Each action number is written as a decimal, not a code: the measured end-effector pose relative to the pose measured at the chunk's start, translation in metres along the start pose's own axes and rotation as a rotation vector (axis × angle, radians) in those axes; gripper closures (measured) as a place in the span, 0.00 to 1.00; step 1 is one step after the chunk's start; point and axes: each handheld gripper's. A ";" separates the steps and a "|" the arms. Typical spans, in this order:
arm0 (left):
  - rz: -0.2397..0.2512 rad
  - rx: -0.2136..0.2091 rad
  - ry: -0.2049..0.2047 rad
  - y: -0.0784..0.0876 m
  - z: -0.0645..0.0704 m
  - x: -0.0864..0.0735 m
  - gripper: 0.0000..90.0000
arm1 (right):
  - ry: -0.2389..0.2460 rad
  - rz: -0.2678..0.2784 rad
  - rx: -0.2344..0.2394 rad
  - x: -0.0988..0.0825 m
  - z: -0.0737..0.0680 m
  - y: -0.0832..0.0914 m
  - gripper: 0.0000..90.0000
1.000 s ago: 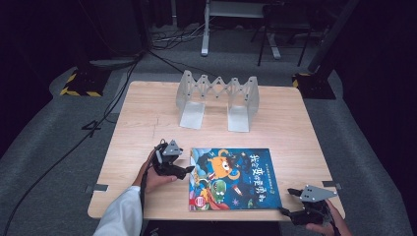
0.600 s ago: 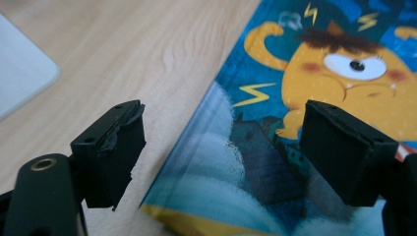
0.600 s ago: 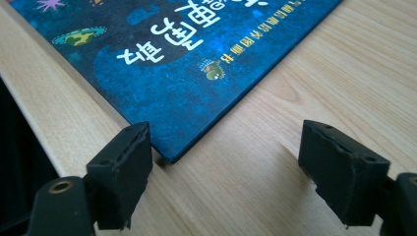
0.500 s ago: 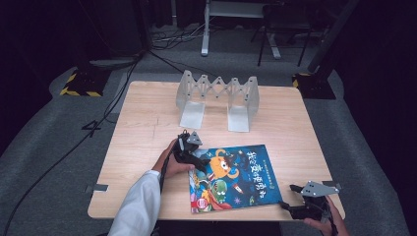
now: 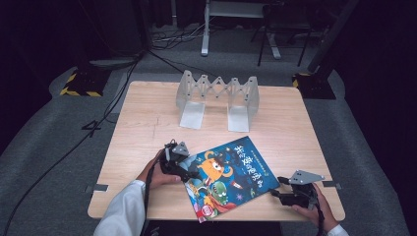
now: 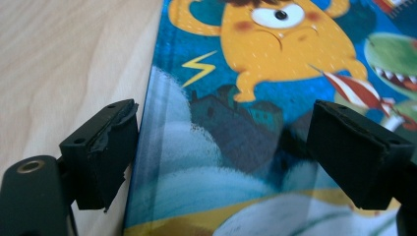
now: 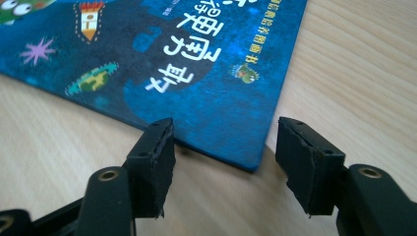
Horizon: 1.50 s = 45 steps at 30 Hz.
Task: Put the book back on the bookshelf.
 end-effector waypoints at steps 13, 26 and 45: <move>0.029 0.026 0.030 0.038 0.035 -0.053 0.12 | -0.045 -0.044 -0.134 0.052 0.005 -0.051 0.39; 0.070 0.046 0.051 0.050 0.050 -0.072 0.16 | -0.022 -0.016 -0.027 0.052 -0.012 -0.057 0.36; 0.063 -0.012 -0.011 0.043 0.069 -0.067 0.19 | 0.001 -0.005 -0.015 0.050 -0.024 -0.057 0.28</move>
Point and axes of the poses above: each handheld gripper's, and its own axes: y roughly backward along the jaws, x roughly out of its top, z roughly to its right, and after that the axes turned 1 degree about z, right-handed
